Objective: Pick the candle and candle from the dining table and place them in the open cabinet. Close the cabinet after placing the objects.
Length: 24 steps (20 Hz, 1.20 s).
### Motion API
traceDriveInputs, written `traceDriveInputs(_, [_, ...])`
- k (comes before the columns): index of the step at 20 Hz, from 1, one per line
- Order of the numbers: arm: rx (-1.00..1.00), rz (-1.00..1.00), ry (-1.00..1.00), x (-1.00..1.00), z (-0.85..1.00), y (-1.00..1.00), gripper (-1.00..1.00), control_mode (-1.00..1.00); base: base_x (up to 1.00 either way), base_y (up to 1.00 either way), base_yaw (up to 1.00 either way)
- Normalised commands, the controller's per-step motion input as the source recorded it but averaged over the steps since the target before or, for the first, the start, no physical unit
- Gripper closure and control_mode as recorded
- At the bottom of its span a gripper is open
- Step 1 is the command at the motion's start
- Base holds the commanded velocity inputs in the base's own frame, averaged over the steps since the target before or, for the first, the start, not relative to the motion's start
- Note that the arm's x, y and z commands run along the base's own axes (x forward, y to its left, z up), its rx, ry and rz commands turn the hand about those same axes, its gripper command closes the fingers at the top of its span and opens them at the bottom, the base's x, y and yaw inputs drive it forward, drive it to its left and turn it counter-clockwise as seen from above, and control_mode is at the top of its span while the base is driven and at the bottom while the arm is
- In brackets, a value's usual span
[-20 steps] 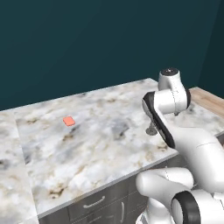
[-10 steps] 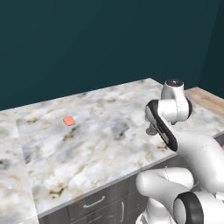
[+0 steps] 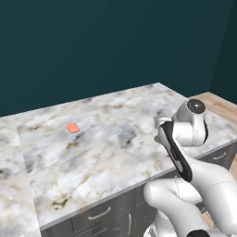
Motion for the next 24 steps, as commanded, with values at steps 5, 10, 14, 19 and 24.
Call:
traceDriveInputs(5, [-0.03,0.0,0.01,0.25,-0.01,0.0,-1.0,-1.0,0.0,0.0,0.0])
traceDriveInputs(10, [0.0,-0.02,0.02,0.3,0.0,0.0,-1.0,-1.0,0.0,0.0,0.0])
traceDriveInputs(14, [0.0,0.0,0.01,0.34,0.0,-0.08,-1.0,-1.0,0.0,0.0,0.0])
traceDriveInputs(19, [0.0,-0.11,0.04,0.12,0.0,-0.27,-1.0,-1.0,0.0,0.0,0.0])
traceDriveInputs(24, [0.0,-0.04,0.01,0.0,0.0,0.0,-1.0,-1.0,0.0,0.0,0.0])
